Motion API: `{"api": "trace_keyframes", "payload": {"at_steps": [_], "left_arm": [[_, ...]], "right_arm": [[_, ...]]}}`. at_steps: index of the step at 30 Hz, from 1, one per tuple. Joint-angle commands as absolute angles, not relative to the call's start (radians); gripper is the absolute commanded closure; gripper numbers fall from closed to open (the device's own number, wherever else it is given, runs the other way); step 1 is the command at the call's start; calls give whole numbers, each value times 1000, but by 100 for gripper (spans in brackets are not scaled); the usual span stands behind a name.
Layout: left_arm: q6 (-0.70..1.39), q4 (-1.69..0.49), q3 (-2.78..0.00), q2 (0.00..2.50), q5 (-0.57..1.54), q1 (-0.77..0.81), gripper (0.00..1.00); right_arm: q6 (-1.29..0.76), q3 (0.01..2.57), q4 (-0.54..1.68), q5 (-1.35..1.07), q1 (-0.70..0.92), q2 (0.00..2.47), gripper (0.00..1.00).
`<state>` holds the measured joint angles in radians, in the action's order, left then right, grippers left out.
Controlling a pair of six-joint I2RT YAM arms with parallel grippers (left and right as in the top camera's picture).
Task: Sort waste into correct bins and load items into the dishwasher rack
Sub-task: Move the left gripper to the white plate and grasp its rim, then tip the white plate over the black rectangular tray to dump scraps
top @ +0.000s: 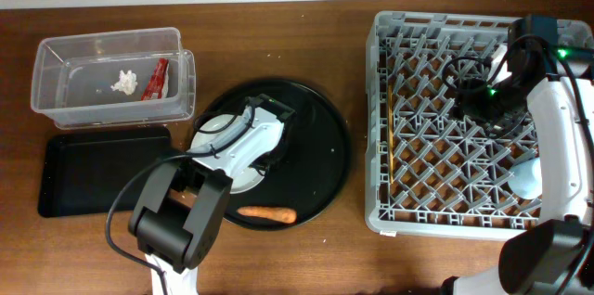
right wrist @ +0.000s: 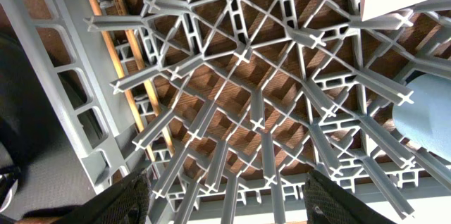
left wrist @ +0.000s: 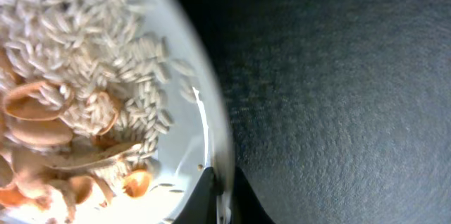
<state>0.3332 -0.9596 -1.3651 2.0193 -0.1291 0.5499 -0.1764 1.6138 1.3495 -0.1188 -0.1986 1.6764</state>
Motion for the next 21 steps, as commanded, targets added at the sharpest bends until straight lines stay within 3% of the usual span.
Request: {"api": "trace_keyframes", "payload": {"at_steps": [1,16,21], "left_arm": [[345,-973,-1342,2054,-192,541,99],[403,-1288,-1640,2053,-329,532,100],[411,-1355,-1679,2017,-279,466,100]], "right_arm": [[-168,1626,1347,-120,-197,1658,31],[-160,1626,1348,-120,-198,1658,31],[-160,1626,1348,-120,-198,1658,30]]}}
